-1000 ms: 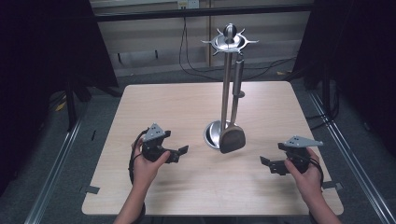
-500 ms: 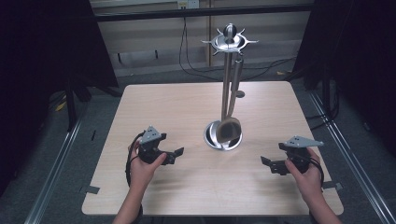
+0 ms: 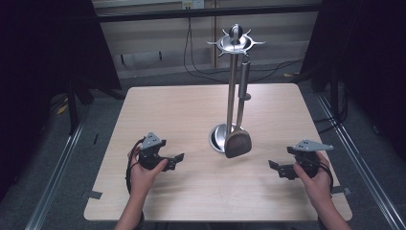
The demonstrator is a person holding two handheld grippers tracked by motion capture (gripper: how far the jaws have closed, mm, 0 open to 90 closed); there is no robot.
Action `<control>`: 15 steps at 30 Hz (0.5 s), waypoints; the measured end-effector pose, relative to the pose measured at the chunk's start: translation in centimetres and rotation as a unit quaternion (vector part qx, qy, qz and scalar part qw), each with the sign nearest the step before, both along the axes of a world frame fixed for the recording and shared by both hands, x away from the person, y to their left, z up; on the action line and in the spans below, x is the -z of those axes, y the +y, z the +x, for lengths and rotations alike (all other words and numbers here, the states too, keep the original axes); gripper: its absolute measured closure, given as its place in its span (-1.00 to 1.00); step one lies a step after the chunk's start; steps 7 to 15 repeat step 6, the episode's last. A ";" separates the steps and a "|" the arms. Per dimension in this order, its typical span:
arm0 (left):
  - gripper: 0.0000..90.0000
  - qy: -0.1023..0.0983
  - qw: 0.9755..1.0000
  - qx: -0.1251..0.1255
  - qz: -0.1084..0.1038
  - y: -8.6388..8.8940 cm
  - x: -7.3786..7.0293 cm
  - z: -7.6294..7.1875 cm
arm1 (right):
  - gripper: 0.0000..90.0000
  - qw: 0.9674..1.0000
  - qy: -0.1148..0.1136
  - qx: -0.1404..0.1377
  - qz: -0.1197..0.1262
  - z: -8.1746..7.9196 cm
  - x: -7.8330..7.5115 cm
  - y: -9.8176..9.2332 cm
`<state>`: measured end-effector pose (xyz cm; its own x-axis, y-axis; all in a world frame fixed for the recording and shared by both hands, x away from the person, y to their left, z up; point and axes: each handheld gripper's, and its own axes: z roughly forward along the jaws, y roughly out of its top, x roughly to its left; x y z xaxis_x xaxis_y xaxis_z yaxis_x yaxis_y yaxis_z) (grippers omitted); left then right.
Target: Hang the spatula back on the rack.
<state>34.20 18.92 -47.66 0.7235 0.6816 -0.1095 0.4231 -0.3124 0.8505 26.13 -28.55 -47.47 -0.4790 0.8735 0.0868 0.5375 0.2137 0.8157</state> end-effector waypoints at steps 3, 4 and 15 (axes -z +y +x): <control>-0.89 0.002 1.000 -0.007 0.003 0.0 0.1 0.1 | -0.87 1.000 0.001 0.002 0.000 0.0 0.0 0.0; -0.89 0.004 1.000 -0.009 0.005 0.0 0.1 0.1 | -0.87 1.000 0.002 0.002 0.001 0.0 0.0 -0.1; -0.88 0.006 1.000 -0.013 0.010 -0.1 0.1 0.1 | -0.87 1.000 0.005 0.003 0.000 0.0 0.1 -0.1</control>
